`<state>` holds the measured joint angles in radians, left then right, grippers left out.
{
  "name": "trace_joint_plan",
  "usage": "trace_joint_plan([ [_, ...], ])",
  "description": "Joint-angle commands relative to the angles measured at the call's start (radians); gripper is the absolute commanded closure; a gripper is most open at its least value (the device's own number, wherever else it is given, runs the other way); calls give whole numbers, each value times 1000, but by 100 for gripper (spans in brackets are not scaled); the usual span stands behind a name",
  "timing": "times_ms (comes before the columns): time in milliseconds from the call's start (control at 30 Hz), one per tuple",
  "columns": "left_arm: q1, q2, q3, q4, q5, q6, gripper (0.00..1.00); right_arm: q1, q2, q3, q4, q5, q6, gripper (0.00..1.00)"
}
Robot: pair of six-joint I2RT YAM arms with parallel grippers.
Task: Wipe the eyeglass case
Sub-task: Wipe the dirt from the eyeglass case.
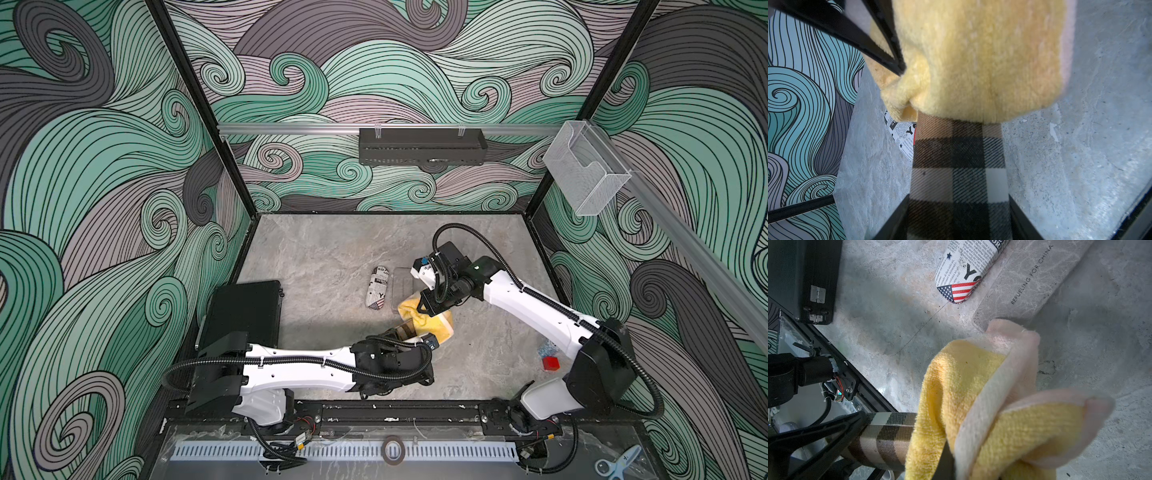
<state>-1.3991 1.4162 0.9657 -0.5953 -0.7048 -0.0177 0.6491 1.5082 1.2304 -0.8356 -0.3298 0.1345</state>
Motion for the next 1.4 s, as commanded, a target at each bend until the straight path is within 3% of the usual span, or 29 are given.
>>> trace_joint_plan([
  [0, 2, -23, 24, 32, -123, -39, 54, 37, -8, 5, -44, -114, -6, 100],
  [133, 1, -17, 24, 40, -125, -33, 55, 92, 12, 13, 59, -346, 4, 100],
  [233, 2, -16, 25, 43, -129, -33, 54, 104, 12, 4, 79, -373, 8, 100],
  [333, 1, -19, 16, 47, -132, -37, 54, 94, 6, -6, 11, -212, -2, 100],
  [433, 1, -19, 10, 49, -133, -42, 54, 84, 13, -12, -95, 51, -3, 100],
  [600, 1, -23, 2, 54, -136, -45, 54, 69, -5, -29, -150, 189, 0, 100],
  [667, 2, -25, 1, 59, -137, -45, 54, 70, -5, -16, -147, 137, 1, 100],
  [900, 2, -23, 5, 62, -147, -43, 54, 97, -1, -13, 48, -299, 14, 100],
  [967, 2, -24, 4, 58, -153, -52, 54, 99, -5, -21, 74, -340, 16, 100],
  [1067, 2, -35, -3, 57, -157, -66, 54, 96, -10, -28, 34, -237, 8, 100],
  [1267, 10, -61, -17, 25, -190, -104, 55, 64, -41, -53, -105, 181, 35, 100],
  [1367, 19, -86, -29, 8, -191, -144, 54, 17, -94, -75, -118, 266, 57, 100],
])
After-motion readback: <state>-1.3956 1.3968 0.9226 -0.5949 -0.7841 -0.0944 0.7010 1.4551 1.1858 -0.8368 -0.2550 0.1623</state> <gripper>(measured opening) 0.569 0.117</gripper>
